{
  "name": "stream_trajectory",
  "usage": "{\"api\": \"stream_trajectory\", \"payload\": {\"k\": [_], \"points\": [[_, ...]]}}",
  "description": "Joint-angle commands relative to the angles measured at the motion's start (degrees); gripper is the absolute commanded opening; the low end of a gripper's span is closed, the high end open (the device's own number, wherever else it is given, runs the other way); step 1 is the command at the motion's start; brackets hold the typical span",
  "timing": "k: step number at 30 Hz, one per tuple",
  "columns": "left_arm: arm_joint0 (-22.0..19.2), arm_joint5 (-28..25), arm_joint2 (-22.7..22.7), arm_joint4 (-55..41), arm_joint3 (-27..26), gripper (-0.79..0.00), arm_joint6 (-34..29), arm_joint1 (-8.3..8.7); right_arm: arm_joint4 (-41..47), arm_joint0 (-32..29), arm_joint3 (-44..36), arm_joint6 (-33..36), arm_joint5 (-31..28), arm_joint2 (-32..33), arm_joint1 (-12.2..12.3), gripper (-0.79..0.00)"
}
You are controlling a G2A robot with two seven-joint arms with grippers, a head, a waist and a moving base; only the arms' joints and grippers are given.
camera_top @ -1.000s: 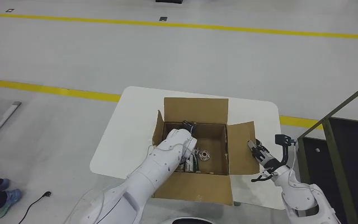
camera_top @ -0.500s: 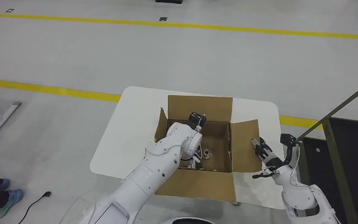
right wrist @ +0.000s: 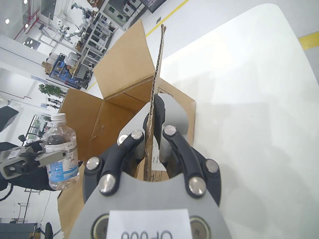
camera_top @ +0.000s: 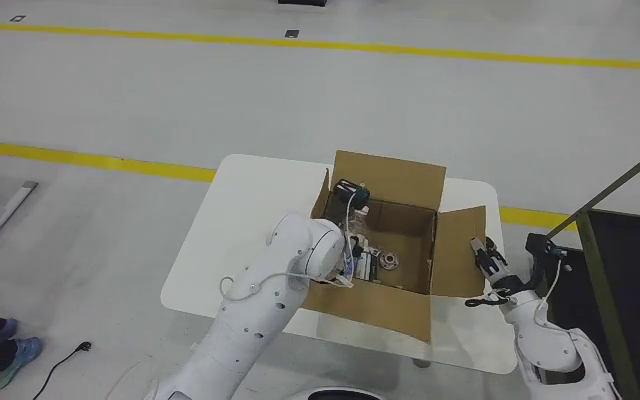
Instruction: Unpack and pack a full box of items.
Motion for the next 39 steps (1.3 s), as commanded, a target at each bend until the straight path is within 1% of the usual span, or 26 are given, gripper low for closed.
{"api": "stream_trajectory", "payload": {"k": [1,2,6,8,16,18,21,26,27,32,34,36,39], "points": [[0.36,0.33,-1.19,-1.18,-1.95,-0.785,-0.45,0.13,-0.07,-0.01,0.04,0.74,-0.11,0.05,0.05,-0.785],[0.64,0.38,-1.84,-2.48,-2.73,-0.785,-0.64,0.17,-0.11,-0.03,0.03,1.15,-0.22,-0.03,0.07,-0.785],[0.64,0.38,-1.84,-2.48,-2.73,-0.785,-0.64,0.17,-0.30,0.08,0.16,2.86,-0.77,-0.36,0.18,-0.785],[0.64,0.38,-1.84,-2.48,-2.73,-0.785,-0.64,0.17,-0.74,0.08,-0.22,5.41,-1.41,-0.50,0.35,-0.785],[0.64,0.38,-1.84,-2.48,-2.73,-0.785,-0.64,0.17,0.13,-1.33,-2.03,8.83,-3.45,2.31,0.92,-0.785],[1.23,0.14,-2.14,-0.99,-3.18,-0.785,0.87,0.38,0.09,-1.47,-2.02,9.61,-4.27,3.31,1.11,-0.785],[0.82,0.38,-3.02,1.74,-4.92,-0.785,-1.80,0.75,0.01,-1.46,-1.59,10.80,-5.47,4.87,1.43,-0.785],[0.28,0.27,-5.17,4.93,-10.08,-0.785,-8.35,1.40,-0.79,-1.44,-0.88,12.49,-7.05,6.73,1.90,-0.785],[0.36,0.09,-5.54,6.11,-10.83,-0.785,-8.35,1.58,-0.88,-1.45,-0.76,12.66,-7.16,6.95,1.97,-0.785],[2.20,-1.30,-7.26,11.06,-13.35,-0.785,-8.35,2.77,-1.00,-1.21,-0.16,12.84,-7.54,7.00,2.14,-0.785],[3.57,-2.73,-7.93,15.23,-12.33,-0.785,-8.35,3.46,-1.05,-1.03,-0.02,12.73,-7.58,6.67,2.17,-0.785],[5.24,-6.10,-7.96,18.73,-11.09,-0.785,-8.35,4.10,-1.11,-0.87,0.13,12.65,-7.62,6.40,2.20,-0.785],[7.64,-6.86,-10.38,22.12,-10.52,-0.785,-8.35,4.82,-1.15,-0.64,0.38,12.66,-7.87,6.03,2.26,-0.785]]}}
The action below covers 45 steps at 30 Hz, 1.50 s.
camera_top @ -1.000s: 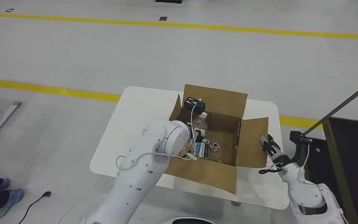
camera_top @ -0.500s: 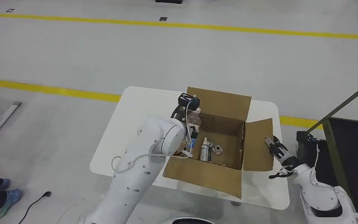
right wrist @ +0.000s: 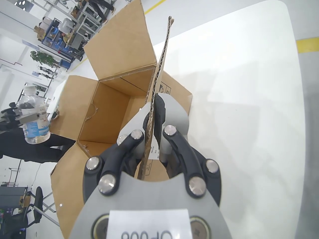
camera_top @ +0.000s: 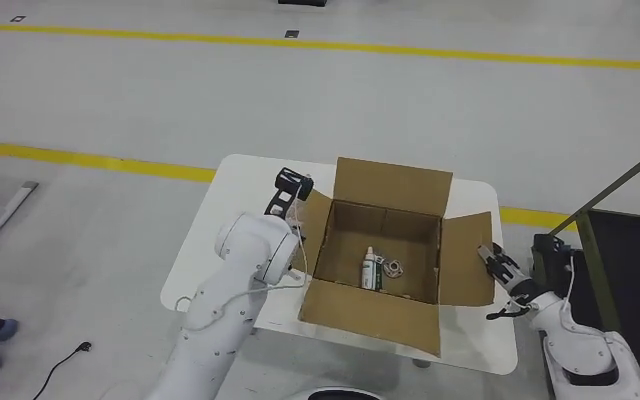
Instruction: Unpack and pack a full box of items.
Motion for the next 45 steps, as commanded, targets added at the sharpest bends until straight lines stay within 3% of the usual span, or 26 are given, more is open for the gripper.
{"api": "stream_trajectory", "payload": {"k": [1,14,23,45], "points": [[1.64,-0.33,-1.49,2.76,-0.05,-0.785,0.00,0.41,-0.05,0.12,0.20,0.00,-0.14,-0.14,0.05,-0.785],[9.97,-0.88,-5.60,5.32,-0.88,-0.785,0.00,0.76,-0.41,0.06,0.80,0.27,-1.06,-0.21,0.44,-0.785],[12.33,-0.69,-8.41,5.28,0.13,-0.785,0.00,0.67,-0.05,-0.03,0.88,0.16,-1.56,0.31,0.72,-0.785],[13.23,-1.42,-8.14,6.99,2.25,-0.785,0.00,0.55,1.95,1.55,1.93,0.00,-2.26,-0.11,1.21,-0.785]]}}
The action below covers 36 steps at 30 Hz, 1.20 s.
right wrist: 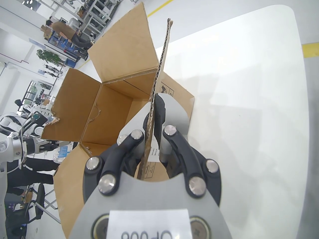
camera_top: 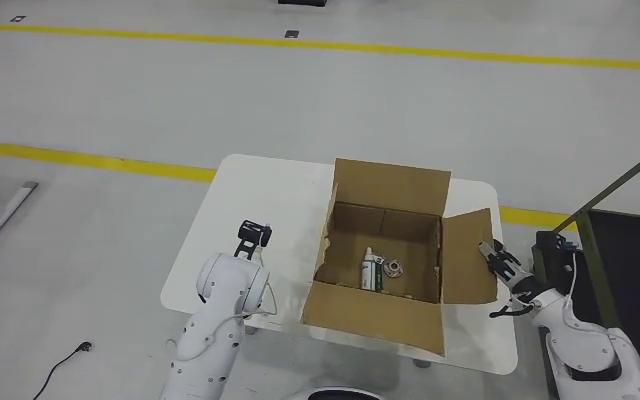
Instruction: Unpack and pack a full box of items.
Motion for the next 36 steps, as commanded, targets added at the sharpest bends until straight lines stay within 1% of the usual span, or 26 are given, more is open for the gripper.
{"api": "stream_trajectory", "payload": {"k": [1,3,6,9,15,21,27,28,30,31,32,33,34,36], "points": [[0.00,0.00,0.00,0.00,0.00,-0.785,0.00,0.00,0.09,0.31,0.23,0.03,-0.15,-0.11,0.05,-0.785],[0.73,-0.23,0.21,-0.33,1.29,-0.785,3.03,0.03,0.09,0.54,0.47,0.00,-0.41,-0.23,0.10,-0.785],[0.10,-0.98,1.05,-0.57,4.55,-0.785,5.79,-0.05,0.09,0.77,0.86,-0.02,-0.69,-0.45,0.17,-0.785],[-1.24,-1.13,1.90,-0.14,9.24,-0.785,8.47,-0.16,0.10,0.85,1.24,-0.10,-0.95,-0.68,0.23,-0.785],[-4.30,0.20,2.86,-0.82,18.23,-0.785,13.89,-0.54,0.14,0.52,1.25,-0.18,-1.19,-0.83,0.35,-0.785],[-7.67,1.08,5.09,-1.67,26.00,-0.785,16.84,-1.25,-0.07,0.26,0.94,-0.07,-1.07,-0.66,0.52,-0.785],[-10.79,3.74,5.93,-3.13,33.03,-0.785,18.63,-1.94,0.10,-0.19,0.36,-0.19,-0.71,-0.64,0.63,-0.785],[-11.17,3.96,6.04,-3.52,34.08,-0.693,18.90,-2.04,0.11,-0.26,0.26,-0.24,-0.63,-0.69,0.64,-0.785],[-11.91,4.49,6.13,-4.09,36.26,-0.705,19.25,-2.21,0.05,-0.36,0.04,-0.14,-0.47,-0.80,0.67,-0.785],[-12.28,4.56,6.25,-4.30,37.10,-0.680,19.64,-2.29,0.08,-0.38,-0.11,-0.13,-0.35,-0.84,0.69,-0.785],[-12.57,4.45,6.39,-4.55,37.91,-0.533,19.92,-2.37,0.22,-0.41,-0.30,-0.08,-0.29,-0.89,0.70,-0.785],[-12.87,4.61,6.48,-4.71,38.67,-0.034,19.84,-2.44,0.24,-0.44,-0.50,-0.08,-0.27,-0.89,0.72,-0.751],[-13.17,4.51,6.56,-5.18,39.17,0.000,19.83,-2.53,0.31,-0.46,-0.68,-0.06,-0.25,-0.87,0.74,-0.696],[-13.69,4.48,6.78,-5.29,39.96,0.000,19.96,-2.63,0.59,-0.52,-1.12,0.02,-0.27,-0.72,0.79,-0.480]]}}
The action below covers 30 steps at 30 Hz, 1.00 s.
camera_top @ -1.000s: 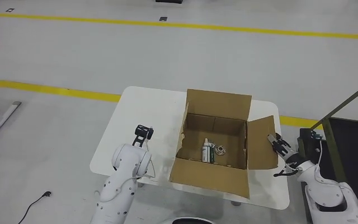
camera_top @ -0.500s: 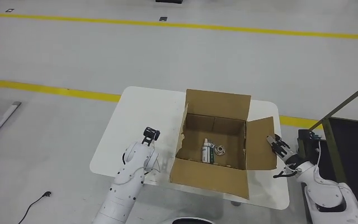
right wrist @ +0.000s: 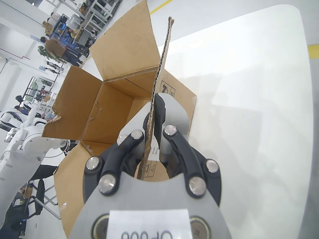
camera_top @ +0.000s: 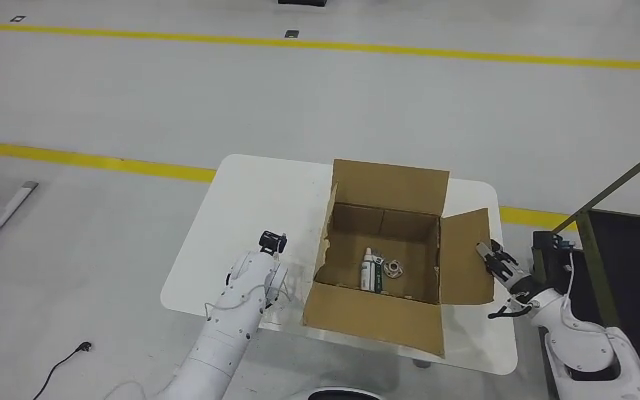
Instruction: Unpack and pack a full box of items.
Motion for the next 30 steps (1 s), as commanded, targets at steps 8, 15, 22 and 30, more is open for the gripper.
{"api": "stream_trajectory", "payload": {"k": [8,15,22,30], "points": [[-0.40,-0.42,0.63,0.20,-2.75,0.000,-0.65,-0.15,2.01,-0.53,-4.10,-1.29,-0.56,1.92,0.21,-0.046],[2.72,0.09,-0.59,2.48,-12.64,0.000,-4.02,0.49,3.98,-0.97,-12.62,-2.49,-1.26,4.03,0.36,-0.376],[8.03,-1.39,-3.88,1.58,-31.13,0.000,-9.44,1.33,-4.58,-0.88,-17.95,-0.30,0.88,-3.84,0.27,-0.785],[9.39,-4.76,-6.21,-4.12,-47.67,0.000,-13.32,1.67,-20.73,2.71,-13.90,-1.99,8.51,-16.65,-0.43,-0.785]]}}
